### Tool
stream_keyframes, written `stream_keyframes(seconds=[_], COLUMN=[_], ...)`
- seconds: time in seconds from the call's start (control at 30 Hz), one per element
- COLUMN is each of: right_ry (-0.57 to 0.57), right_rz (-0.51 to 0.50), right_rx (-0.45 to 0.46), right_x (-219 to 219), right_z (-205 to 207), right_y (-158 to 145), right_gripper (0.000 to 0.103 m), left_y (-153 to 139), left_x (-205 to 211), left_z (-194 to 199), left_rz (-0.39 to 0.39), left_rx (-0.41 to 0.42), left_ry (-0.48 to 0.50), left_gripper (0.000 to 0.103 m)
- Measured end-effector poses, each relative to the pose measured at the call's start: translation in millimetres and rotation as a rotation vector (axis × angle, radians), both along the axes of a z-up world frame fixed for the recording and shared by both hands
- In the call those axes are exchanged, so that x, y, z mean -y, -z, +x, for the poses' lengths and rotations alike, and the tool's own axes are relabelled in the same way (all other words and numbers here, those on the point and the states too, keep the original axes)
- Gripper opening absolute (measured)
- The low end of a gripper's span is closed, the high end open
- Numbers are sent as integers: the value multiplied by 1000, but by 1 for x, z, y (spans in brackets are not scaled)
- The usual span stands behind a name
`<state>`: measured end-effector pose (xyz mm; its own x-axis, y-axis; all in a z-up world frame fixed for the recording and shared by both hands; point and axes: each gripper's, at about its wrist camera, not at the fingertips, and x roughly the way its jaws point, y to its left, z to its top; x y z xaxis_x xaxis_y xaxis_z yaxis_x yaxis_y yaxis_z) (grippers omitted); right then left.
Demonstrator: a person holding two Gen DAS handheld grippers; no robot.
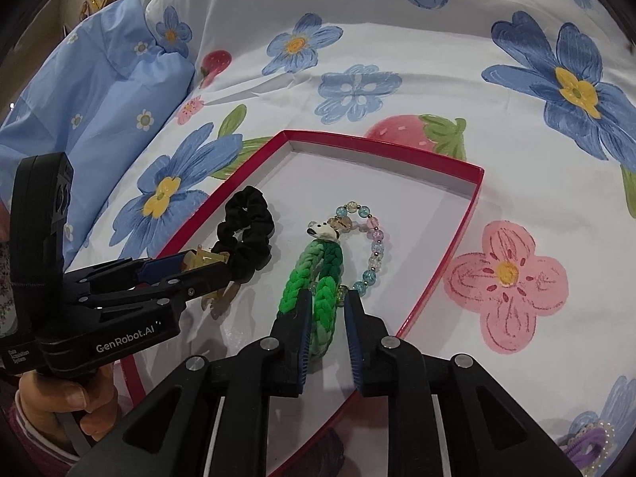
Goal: Organize jewelry
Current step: 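Carry claw and keychain into the red box and open both tools, then grasp the purple hair tie with the left tool while the right grasps the chain necklace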
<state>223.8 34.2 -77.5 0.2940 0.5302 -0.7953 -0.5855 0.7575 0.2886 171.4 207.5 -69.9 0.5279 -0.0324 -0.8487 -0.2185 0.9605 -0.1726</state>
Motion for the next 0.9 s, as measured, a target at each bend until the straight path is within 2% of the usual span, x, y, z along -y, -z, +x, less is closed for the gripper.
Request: stream_keyframes(seconds=[0.13, 0.27, 0.33, 0.4, 0.63, 0.9], right_ry=[4, 8, 10, 10, 37, 99], right_rz=[14, 33, 49, 64, 94, 109], right_rx=[2, 8, 9, 13, 35, 49], right_x=[4, 10, 14, 19, 42, 88], right_z=[-4, -9, -12, -16, -30, -46], right_y=[-6, -14, -19, -25, -42, -53], right_gripper=[20, 21, 33, 38, 39, 44], left_y=[-6, -10, -13, -18, -40, -56], left_x=[1, 7, 11, 14, 29, 61], left_z=[-5, -13, -18, -22, -38, -48], left_rz=[-2, -3, -9, -7, -7, -15], left_rx=[12, 18, 22, 26, 67, 101], left_ry=[-11, -14, -14, -13, -4, 45], left_gripper=[44, 52, 56, 59, 65, 72])
